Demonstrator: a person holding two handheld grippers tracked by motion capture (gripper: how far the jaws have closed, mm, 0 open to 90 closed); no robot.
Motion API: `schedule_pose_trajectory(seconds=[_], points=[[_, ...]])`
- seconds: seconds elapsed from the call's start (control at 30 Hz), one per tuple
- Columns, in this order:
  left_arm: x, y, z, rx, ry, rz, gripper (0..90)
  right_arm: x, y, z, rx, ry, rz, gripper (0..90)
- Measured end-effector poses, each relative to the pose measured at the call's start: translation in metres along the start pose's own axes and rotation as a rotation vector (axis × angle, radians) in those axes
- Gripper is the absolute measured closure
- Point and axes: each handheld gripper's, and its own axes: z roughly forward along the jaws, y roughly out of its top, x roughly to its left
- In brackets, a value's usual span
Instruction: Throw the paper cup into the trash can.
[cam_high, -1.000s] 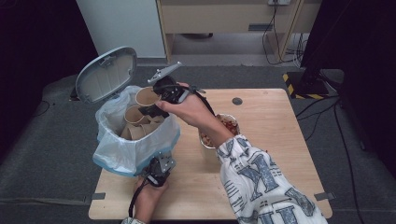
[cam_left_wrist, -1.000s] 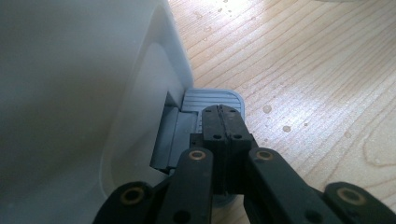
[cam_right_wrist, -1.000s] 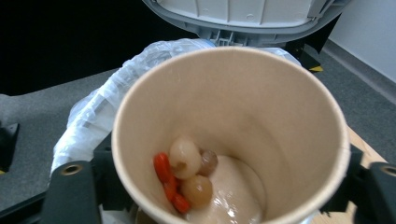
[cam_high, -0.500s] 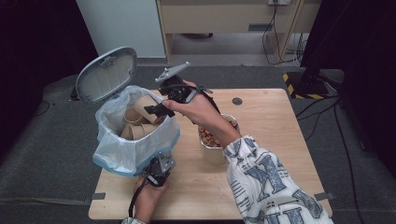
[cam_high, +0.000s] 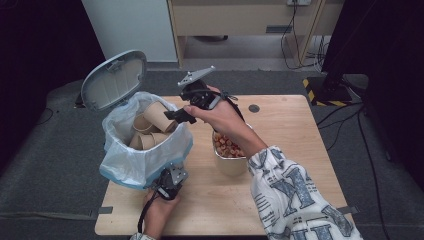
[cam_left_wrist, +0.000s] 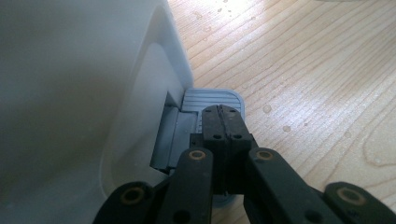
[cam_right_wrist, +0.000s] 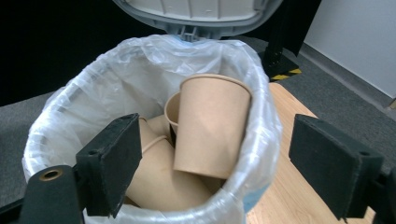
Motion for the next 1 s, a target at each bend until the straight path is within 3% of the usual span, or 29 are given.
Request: schedule_pose_trajectory(seconds=[0.43,0.6,1.0], points=[[0.0,0.0,0.0,0.001,0.0,0.001,89.2,-0.015,-0.01,-0.015,-0.013,-0.036,0.04,13.8],[0.0,0.0,0.0,0.002,0.0,0.0,89.2,-0.019,-0.014,-0.019,-0.011,-0.054,0.082,10.8],[0.0,0.0,0.0,-0.002,-0.003,-0.005,89.2,-0.032,-0.027,-0.035,-0.012,-0.098,0.107,8.9]])
